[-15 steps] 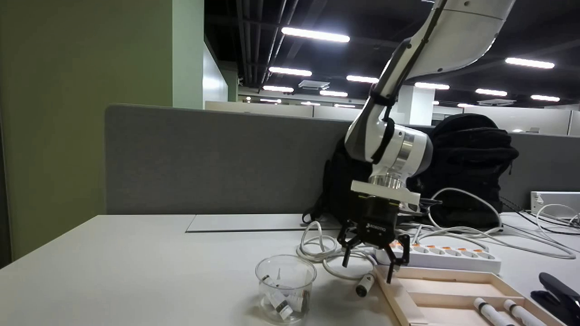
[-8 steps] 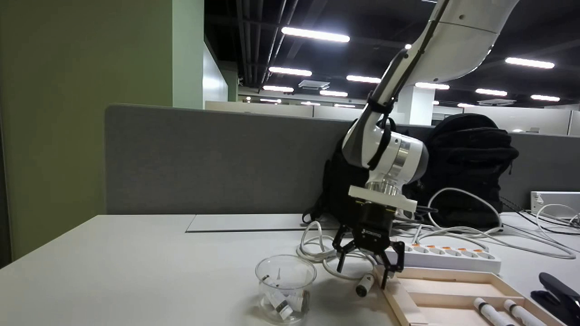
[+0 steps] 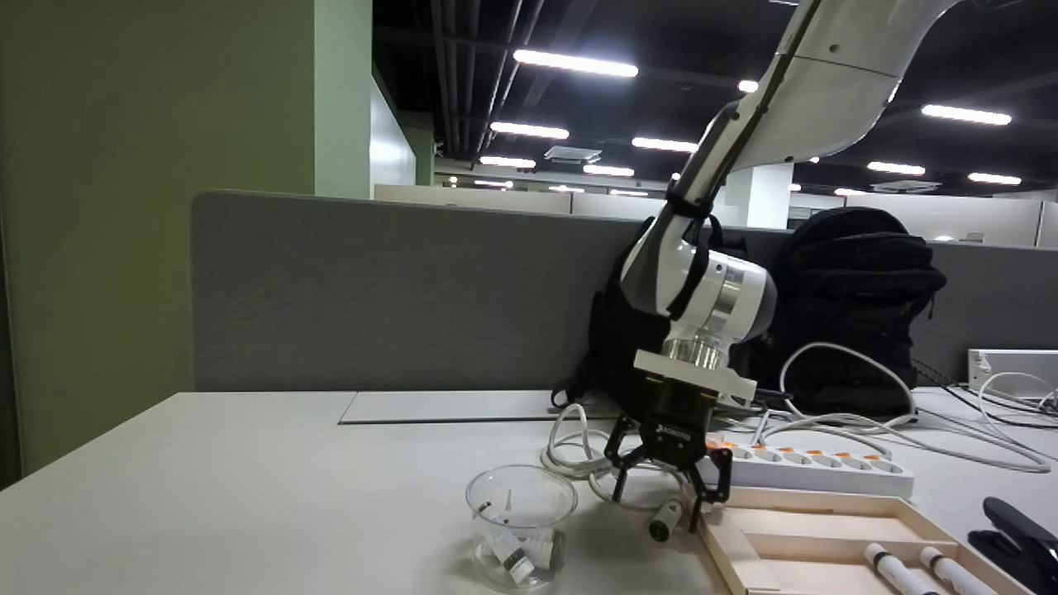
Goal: Take two bottles from the table and put them on the tray
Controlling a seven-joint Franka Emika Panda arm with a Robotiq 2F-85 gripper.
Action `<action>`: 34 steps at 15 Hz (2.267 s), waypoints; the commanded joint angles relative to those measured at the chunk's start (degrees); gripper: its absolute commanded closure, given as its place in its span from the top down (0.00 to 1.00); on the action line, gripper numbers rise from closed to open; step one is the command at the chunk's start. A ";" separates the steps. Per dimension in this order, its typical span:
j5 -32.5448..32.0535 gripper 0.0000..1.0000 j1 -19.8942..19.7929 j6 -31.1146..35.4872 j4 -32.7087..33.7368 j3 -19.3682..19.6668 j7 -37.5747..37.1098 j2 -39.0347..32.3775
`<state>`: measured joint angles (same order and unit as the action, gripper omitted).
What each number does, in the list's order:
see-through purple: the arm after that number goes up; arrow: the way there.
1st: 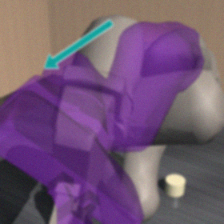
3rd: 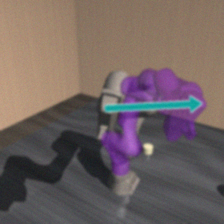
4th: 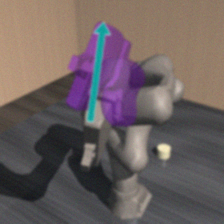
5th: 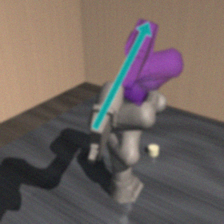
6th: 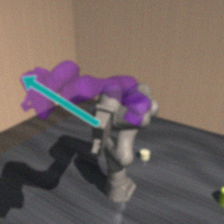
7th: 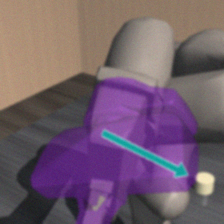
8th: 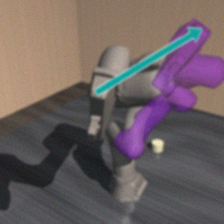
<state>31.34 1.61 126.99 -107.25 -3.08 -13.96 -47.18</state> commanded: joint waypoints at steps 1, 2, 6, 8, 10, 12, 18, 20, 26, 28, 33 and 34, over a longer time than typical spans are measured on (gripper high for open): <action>-1.33 0.67 -0.31 1.51 1.23 -0.60 0.57 -0.79; -1.30 0.58 -0.36 1.89 1.14 -0.76 0.88 -0.71; -1.41 0.31 -0.44 2.84 1.10 -1.20 1.34 -0.59; -1.40 0.18 -0.76 2.59 0.90 -1.52 1.64 -0.17; -0.65 0.06 -1.42 1.53 0.66 -2.49 2.41 0.69; 0.21 0.07 -2.18 0.90 0.19 -3.67 3.81 1.81; 4.39 0.07 -5.31 -2.74 -7.16 -6.67 11.53 9.82; 5.31 0.07 -6.01 -4.18 -10.83 -6.06 15.10 13.30; 2.45 0.07 -8.64 -12.94 -14.95 -0.45 20.33 17.20; -0.28 0.07 -9.36 -16.35 -14.09 1.80 20.31 16.44; -9.40 0.07 -10.38 -24.98 -10.08 5.22 19.98 13.00; -10.95 0.07 -10.36 -26.11 -9.50 5.65 19.89 12.46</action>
<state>24.46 -8.69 105.53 -119.88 1.54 6.81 -32.71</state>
